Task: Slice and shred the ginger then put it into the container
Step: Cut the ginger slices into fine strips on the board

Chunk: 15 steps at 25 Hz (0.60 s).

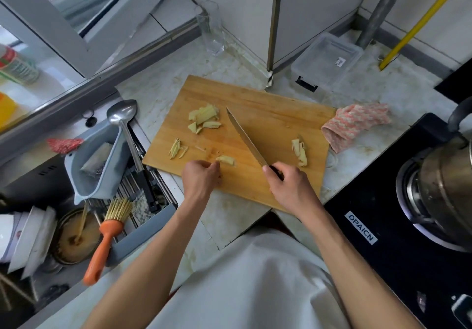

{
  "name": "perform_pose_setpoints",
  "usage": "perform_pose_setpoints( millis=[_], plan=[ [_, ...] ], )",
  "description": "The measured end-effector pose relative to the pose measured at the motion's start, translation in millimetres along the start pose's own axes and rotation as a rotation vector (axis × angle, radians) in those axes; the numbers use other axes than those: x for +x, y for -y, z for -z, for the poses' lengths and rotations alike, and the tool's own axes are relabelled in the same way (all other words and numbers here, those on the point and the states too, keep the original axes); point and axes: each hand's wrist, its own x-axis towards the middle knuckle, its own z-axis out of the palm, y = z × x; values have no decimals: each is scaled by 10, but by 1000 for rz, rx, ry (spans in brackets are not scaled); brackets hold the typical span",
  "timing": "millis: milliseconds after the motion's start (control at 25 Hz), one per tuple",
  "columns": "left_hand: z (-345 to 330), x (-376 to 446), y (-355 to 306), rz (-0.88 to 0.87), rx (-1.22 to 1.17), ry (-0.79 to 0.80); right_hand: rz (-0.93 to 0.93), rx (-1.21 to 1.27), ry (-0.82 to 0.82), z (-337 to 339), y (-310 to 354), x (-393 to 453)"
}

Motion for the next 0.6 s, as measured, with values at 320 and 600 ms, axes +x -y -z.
perform_pose_setpoints(
  millis=[320, 600],
  plan=[
    [-190, 111, -186, 49, 116, 24, 69, -162, 146, 135, 19, 15],
    [-116, -67, 168, -760, 431, 6, 89, -203, 117, 131, 33, -67]
  ],
)
